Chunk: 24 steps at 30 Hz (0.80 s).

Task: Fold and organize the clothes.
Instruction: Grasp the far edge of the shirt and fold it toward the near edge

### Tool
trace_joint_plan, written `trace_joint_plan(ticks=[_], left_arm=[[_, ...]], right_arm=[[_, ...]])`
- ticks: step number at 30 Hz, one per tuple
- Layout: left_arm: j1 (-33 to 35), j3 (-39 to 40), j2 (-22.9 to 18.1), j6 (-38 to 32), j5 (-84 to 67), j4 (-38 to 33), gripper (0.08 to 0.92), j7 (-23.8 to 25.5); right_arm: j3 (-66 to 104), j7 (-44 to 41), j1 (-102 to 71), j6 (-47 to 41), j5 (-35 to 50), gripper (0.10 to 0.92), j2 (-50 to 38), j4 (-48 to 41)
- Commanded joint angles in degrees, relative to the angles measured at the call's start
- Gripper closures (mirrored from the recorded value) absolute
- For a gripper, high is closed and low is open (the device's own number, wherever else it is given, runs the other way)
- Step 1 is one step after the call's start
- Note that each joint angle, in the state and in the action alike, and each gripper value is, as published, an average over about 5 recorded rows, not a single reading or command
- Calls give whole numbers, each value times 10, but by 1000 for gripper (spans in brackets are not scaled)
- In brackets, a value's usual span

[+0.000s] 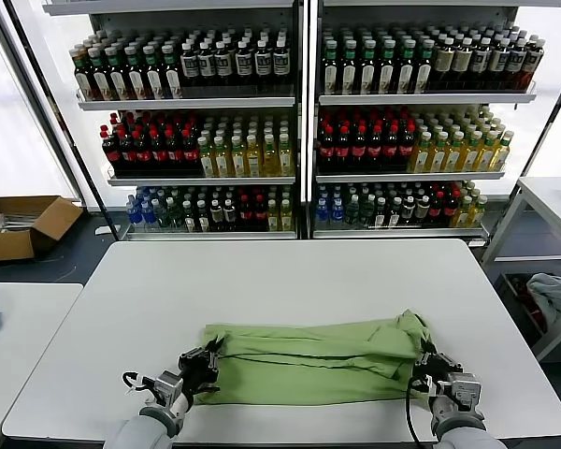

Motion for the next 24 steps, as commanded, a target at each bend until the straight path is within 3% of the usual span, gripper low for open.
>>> trace_joint_plan(ticks=[1,7,10,19,24], left_arm=[[-1,0,0,-1,6,1,795,1],[-1,4,0,-4,6,-2,622,3],[-1,5,-1,-4,6,-7,535,5],[3,-4,2,3,-3,-63,258,1],[8,-15,-13,15,-18,-84,182,-18]], right_arm=[[1,1,7,2,-10,918,2,-60],[-7,2,13,8,-15,915,10,-94],[-10,3,12,7,-14,876,12,-86],[0,3,0,0,21,622,5,31],[13,4,-2,-1,37,475,0,107]])
